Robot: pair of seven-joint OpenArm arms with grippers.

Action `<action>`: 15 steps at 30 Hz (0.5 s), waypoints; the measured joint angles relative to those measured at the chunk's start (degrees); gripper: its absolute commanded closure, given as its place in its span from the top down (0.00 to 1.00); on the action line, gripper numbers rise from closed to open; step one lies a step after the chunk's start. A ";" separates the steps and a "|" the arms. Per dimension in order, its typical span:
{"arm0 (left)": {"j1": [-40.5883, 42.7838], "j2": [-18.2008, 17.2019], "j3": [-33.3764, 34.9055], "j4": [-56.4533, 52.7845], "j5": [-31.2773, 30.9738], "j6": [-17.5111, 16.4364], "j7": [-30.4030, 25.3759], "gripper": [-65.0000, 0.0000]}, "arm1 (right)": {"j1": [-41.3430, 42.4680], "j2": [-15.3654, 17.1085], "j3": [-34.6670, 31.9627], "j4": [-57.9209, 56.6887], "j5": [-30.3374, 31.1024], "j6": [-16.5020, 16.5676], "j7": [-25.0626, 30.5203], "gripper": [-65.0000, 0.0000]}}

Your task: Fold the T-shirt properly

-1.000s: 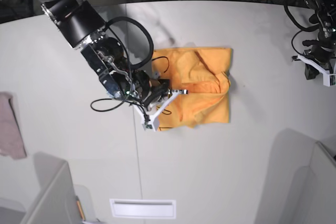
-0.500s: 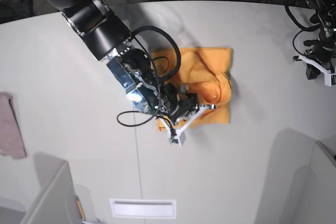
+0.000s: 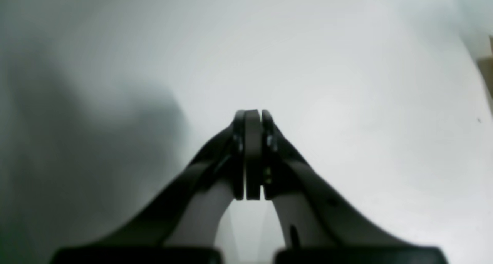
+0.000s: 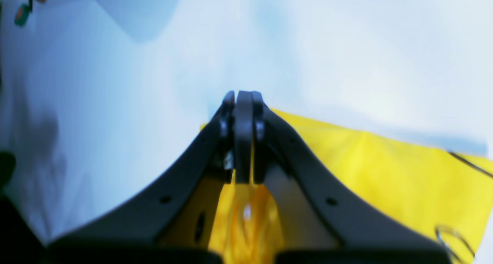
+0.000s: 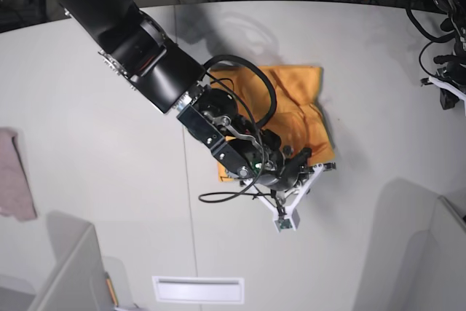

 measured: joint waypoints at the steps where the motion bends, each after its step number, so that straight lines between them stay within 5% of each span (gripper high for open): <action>1: 0.00 0.07 0.00 0.00 0.00 -0.02 0.07 0.00 | 0.02 0.20 0.70 1.51 0.04 0.02 -3.52 0.00; 7: -0.20 0.15 0.33 0.00 -0.02 -0.02 0.15 0.00 | -4.81 8.04 5.51 13.35 -0.26 0.04 -18.97 0.00; 15: -0.09 0.15 0.04 0.00 -0.02 -0.02 0.20 0.00 | -14.97 16.92 8.61 23.12 -0.44 0.07 -23.71 0.00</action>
